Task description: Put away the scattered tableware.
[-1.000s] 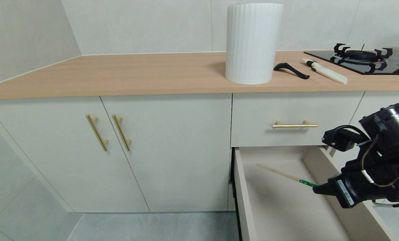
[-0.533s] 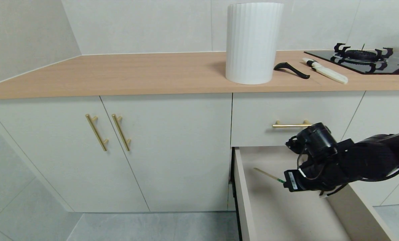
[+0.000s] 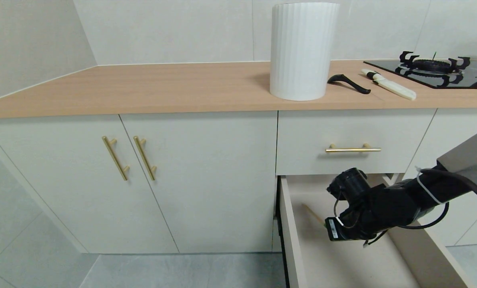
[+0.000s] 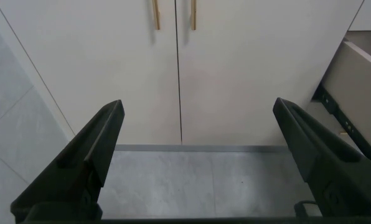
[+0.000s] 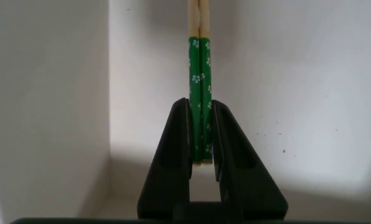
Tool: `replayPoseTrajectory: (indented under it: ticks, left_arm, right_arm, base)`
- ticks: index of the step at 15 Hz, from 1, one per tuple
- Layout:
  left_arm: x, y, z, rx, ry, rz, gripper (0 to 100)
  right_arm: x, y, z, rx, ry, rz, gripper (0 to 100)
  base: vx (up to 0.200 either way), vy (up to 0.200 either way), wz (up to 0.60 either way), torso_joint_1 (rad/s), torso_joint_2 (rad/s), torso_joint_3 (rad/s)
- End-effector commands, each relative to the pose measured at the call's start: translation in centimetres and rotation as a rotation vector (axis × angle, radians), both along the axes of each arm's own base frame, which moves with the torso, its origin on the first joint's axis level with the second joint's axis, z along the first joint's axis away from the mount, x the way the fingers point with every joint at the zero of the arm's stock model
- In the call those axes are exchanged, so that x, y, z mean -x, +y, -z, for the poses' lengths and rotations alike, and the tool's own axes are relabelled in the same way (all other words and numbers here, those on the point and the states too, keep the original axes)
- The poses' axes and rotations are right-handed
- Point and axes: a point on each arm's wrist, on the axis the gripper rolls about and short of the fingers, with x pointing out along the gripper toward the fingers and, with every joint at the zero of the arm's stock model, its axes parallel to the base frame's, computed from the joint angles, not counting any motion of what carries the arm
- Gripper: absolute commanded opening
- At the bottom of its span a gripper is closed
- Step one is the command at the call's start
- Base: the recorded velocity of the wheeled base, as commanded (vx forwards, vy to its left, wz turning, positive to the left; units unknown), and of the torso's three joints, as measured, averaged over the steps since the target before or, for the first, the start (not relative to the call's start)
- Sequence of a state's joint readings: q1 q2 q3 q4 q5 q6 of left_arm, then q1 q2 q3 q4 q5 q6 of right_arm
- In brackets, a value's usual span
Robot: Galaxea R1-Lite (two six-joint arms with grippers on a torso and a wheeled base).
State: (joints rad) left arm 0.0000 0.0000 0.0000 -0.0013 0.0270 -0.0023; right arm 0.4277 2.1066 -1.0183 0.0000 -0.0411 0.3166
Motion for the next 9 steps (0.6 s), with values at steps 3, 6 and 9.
replayPoseTrajectory:
  ticks: [3, 6, 9]
  left_arm:
    - [0.0, 0.0, 0.0, 0.001, 0.001, -0.001, 100]
    - [0.0, 0.0, 0.0, 0.001, 0.001, -0.001, 100]
    - [0.0, 0.0, 0.0, 0.001, 0.001, -0.001, 100]
  right_arm:
    - [-0.3, 0.7, 2.9, 0.027, 0.059, -0.013, 0]
    - [-0.7, 1.5, 6.3, 0.064, 0.077, -0.019, 0]
    - [-0.8, 1.5, 7.3, 0.092, 0.076, -0.005, 0]
  base:
    - [0.0, 0.0, 0.0, 0.0, 0.0, 0.0]
    - [0.0, 0.0, 0.0, 0.0, 0.0, 0.0]
    - [0.0, 0.0, 0.0, 0.0, 0.0, 0.0]
